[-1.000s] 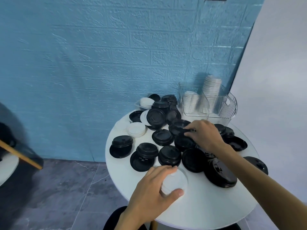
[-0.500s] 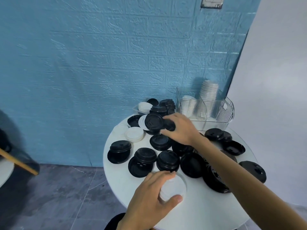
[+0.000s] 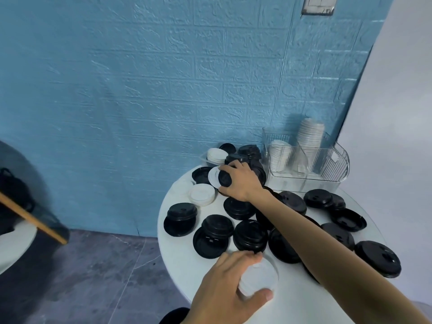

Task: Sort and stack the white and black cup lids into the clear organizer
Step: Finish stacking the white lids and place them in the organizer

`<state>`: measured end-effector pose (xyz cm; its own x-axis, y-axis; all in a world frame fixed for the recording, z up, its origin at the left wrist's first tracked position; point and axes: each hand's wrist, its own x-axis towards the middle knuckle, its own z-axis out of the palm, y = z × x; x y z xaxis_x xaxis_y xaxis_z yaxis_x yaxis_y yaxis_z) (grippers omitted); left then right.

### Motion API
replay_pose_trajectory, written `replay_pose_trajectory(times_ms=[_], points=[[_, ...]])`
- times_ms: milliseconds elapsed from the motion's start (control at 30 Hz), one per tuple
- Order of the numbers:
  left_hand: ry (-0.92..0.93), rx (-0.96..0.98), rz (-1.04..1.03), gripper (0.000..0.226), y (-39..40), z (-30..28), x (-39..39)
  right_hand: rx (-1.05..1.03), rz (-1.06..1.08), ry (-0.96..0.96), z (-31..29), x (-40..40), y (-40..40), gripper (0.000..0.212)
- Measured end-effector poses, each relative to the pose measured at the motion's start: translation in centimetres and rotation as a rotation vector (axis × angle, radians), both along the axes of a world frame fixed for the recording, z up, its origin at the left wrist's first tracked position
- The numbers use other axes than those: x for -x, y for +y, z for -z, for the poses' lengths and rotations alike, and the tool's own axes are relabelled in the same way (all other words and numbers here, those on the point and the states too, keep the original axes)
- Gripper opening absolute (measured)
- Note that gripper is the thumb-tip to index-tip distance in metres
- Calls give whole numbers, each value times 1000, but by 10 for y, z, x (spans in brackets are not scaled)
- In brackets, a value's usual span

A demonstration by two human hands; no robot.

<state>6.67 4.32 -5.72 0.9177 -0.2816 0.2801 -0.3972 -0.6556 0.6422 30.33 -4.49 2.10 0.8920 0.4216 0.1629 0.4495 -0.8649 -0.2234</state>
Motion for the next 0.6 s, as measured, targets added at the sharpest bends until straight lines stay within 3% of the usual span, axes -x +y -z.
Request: replay_pose_trajectory(times_ms=[400,600], points=[[5,-16,13,68,1,-3,2,-93,-33,-56,-30,33,-63,71],[1,-13,13,62,0,-4,1,26,-59,-32,-22,64,-107,73]])
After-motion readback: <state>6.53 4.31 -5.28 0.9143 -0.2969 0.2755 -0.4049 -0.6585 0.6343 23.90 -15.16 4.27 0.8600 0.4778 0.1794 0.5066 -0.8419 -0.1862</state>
